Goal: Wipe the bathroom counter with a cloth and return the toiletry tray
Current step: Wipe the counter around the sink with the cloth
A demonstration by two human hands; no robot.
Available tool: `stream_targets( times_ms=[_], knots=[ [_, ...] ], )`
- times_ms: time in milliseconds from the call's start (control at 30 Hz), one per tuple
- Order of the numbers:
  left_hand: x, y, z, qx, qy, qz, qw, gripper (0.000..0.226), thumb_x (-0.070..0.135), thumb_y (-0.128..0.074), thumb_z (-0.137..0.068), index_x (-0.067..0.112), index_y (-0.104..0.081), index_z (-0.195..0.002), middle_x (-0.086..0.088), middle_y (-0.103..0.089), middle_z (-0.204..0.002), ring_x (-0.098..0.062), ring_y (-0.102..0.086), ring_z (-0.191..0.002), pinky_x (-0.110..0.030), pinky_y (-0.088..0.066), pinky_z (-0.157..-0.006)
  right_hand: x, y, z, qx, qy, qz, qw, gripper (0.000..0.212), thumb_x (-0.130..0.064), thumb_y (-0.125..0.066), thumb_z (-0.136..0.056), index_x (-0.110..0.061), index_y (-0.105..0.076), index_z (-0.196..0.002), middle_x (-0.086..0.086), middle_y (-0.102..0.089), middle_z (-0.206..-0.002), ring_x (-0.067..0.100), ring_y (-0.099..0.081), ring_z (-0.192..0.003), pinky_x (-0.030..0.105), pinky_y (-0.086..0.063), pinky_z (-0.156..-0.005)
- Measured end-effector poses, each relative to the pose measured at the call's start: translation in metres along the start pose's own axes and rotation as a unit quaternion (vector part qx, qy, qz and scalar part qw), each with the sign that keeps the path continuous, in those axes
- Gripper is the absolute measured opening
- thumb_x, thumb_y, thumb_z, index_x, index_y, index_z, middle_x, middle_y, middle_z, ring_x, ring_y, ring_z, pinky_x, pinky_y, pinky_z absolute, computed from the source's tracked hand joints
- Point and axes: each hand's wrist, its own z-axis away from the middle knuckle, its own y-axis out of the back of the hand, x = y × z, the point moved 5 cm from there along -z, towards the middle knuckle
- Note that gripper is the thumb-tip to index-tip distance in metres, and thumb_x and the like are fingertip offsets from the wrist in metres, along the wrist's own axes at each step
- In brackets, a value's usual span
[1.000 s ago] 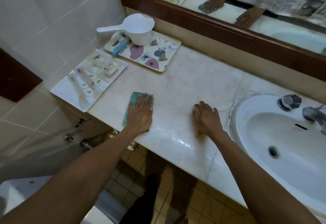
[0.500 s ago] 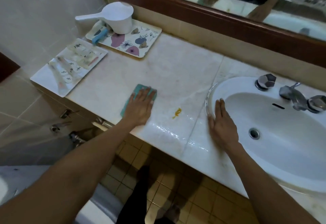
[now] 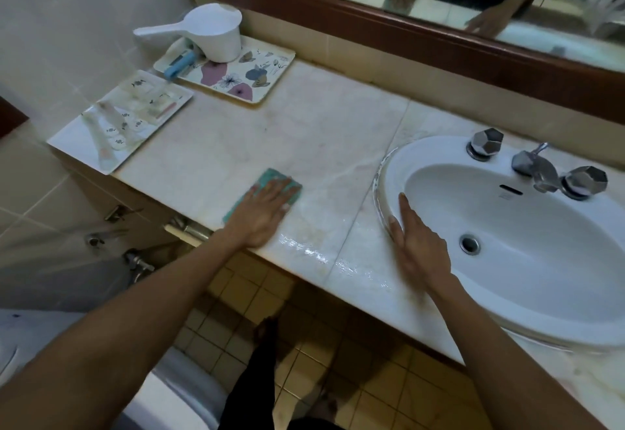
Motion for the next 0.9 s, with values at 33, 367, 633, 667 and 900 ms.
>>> stream_targets(
  times_ms=[33, 367, 633, 667, 900],
  knots=[
    [-0.005, 0.003, -0.010, 0.015, 0.055, 0.005, 0.998, 0.056, 0.045, -0.010, -0.105, 0.036, -0.013, -0.160, 0.010, -0.008, -0.169, -0.015, -0.006, -0.156, -0.047, -0.006, -0.125, 0.004, 0.000, 0.004, 0.002, 0.000, 0.011, 1.000, 0.056, -0.056, -0.019, -0.101, -0.040, -0.009, -0.153, -0.003, -0.052, -0.138, 0.034, -0.062, -0.102, 0.041, -0.041, -0.079],
    [0.171, -0.040, -0.002, 0.000, 0.005, 0.054, 0.999, 0.055, 0.034, -0.021, -0.107, 0.024, -0.016, -0.161, -0.001, -0.013, -0.169, -0.024, -0.008, -0.156, -0.053, -0.007, -0.125, 0.040, 0.008, 0.041, 0.001, -0.053, 0.051, 0.997, 0.058, -0.063, -0.015, -0.098, -0.025, -0.049, -0.128, 0.003, -0.069, -0.099, 0.031, -0.062, -0.090, 0.038, -0.036, -0.073],
    [0.043, -0.009, 0.038, -0.021, -0.043, 0.004, 0.999, 0.053, 0.044, -0.010, -0.107, 0.037, -0.006, -0.160, 0.010, -0.002, -0.169, -0.015, 0.005, -0.155, -0.043, 0.001, -0.125, 0.045, 0.015, 0.052, 0.009, -0.065, 0.033, 0.997, 0.060, -0.062, -0.012, -0.098, -0.025, -0.056, -0.117, 0.000, -0.066, -0.096, 0.024, -0.056, -0.081, 0.036, -0.036, -0.072],
    [0.027, -0.005, 0.028, -0.006, 0.006, -0.001, 1.000, 0.054, 0.044, -0.010, -0.106, 0.036, -0.008, -0.160, 0.008, -0.006, -0.169, -0.017, -0.001, -0.156, -0.046, -0.005, -0.125, 0.044, 0.015, 0.052, 0.012, -0.067, 0.037, 0.997, 0.061, -0.062, -0.012, -0.098, -0.025, -0.056, -0.116, 0.000, -0.066, -0.095, 0.024, -0.056, -0.081, 0.035, -0.036, -0.071],
    [0.112, -0.028, -0.010, 0.055, 0.200, 0.076, 0.975, 0.062, 0.046, -0.010, -0.105, 0.022, -0.011, -0.162, -0.001, -0.008, -0.169, -0.023, -0.006, -0.156, -0.047, 0.006, -0.123, 0.046, 0.007, 0.040, 0.001, -0.109, 0.050, 0.993, 0.064, -0.063, -0.008, -0.096, -0.026, -0.054, -0.122, 0.003, -0.065, -0.108, 0.027, -0.061, -0.094, 0.040, -0.039, -0.079]
  ],
)
